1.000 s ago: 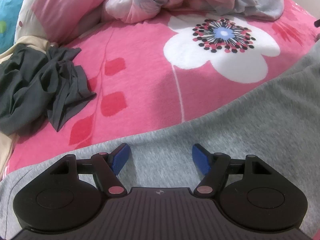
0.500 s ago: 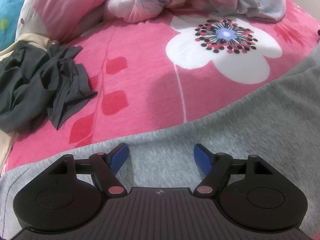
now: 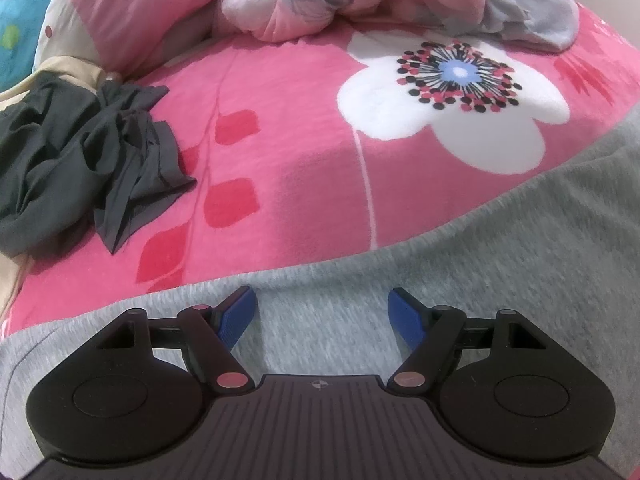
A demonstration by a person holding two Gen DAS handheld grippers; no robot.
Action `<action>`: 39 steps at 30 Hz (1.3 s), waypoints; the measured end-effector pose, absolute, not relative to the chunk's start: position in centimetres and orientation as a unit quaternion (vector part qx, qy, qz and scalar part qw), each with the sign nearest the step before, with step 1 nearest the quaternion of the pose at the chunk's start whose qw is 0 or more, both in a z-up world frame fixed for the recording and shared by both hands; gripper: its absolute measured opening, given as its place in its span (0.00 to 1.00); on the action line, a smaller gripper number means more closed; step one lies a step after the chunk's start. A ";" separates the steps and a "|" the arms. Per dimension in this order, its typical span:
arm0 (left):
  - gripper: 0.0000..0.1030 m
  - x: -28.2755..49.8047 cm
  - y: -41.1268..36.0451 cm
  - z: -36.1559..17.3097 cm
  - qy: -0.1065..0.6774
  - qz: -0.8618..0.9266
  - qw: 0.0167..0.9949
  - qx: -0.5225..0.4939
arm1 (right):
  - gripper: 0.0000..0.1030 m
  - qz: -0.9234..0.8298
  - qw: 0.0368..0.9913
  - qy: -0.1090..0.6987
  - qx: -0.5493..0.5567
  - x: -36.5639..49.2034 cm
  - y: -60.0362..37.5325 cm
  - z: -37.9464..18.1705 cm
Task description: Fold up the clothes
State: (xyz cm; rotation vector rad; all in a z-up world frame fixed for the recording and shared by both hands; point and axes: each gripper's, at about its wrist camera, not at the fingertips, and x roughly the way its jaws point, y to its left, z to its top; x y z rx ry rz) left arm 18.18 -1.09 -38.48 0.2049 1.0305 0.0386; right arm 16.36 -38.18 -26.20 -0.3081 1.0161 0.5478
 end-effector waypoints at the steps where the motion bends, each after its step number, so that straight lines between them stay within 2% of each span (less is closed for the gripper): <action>1: 0.73 18.2 -1.1 -38.5 0.492 0.018 0.865 0.097 | 0.45 0.284 0.809 0.484 -0.177 14.6 -36.8 -26.6; 4: 0.73 18.3 -1.0 -38.5 0.491 0.019 0.866 0.093 | 0.45 0.336 0.762 0.482 -0.271 9.4 -33.7 -29.1; 9: 0.73 18.2 -1.1 -38.5 0.486 0.018 0.869 0.096 | 0.44 0.356 0.719 0.418 -0.426 4.7 -31.1 -33.5; 11: 0.73 18.2 -1.1 -38.5 0.484 0.017 0.869 0.098 | 0.37 0.354 0.711 0.414 -0.445 4.7 -31.0 -34.5; 12: 0.73 18.2 -1.1 -38.5 0.484 0.016 0.869 0.098 | 0.27 0.353 0.706 0.413 -0.454 4.7 -31.0 -35.0; 13: 0.73 18.2 -1.1 -38.4 0.484 0.016 0.869 0.098 | 0.13 0.353 0.706 0.412 -0.455 4.7 -31.0 -35.1; 14: 0.73 18.1 -1.0 -38.4 0.484 0.015 0.869 0.098 | 0.08 0.349 0.716 0.411 -0.443 4.9 -31.1 -34.5; 16: 0.73 18.1 -1.0 -38.4 0.483 0.015 0.870 0.099 | 0.03 0.325 0.748 0.413 -0.405 6.3 -31.8 -32.6; 24: 0.73 18.0 -1.1 -38.5 0.478 0.017 0.873 0.097 | 0.00 0.138 0.865 0.422 -0.236 16.5 -38.6 -26.1; 28: 0.73 18.0 -1.0 -38.5 0.478 0.016 0.873 0.098 | 0.03 0.084 0.877 0.453 -0.138 19.9 -42.3 -25.6; 30: 0.73 18.0 -1.0 -38.5 0.477 0.016 0.873 0.098 | 0.06 0.156 0.862 0.453 -0.163 17.5 -40.1 -25.7; 32: 0.73 18.0 -1.1 -38.6 0.476 0.018 0.874 0.097 | 0.22 0.241 0.828 0.458 -0.215 13.9 -36.7 -27.0; 33: 0.73 18.0 -1.1 -38.6 0.476 0.019 0.874 0.096 | 0.44 0.268 0.814 0.459 -0.233 12.4 -35.3 -27.8; 34: 0.73 18.0 -1.1 -38.6 0.476 0.020 0.874 0.095 | 0.52 0.281 0.806 0.460 -0.244 11.3 -34.3 -28.6; 39: 0.73 17.9 -1.0 -38.6 0.476 0.020 0.874 0.094 | 0.53 0.303 0.764 0.477 -0.311 7.6 -30.3 -33.3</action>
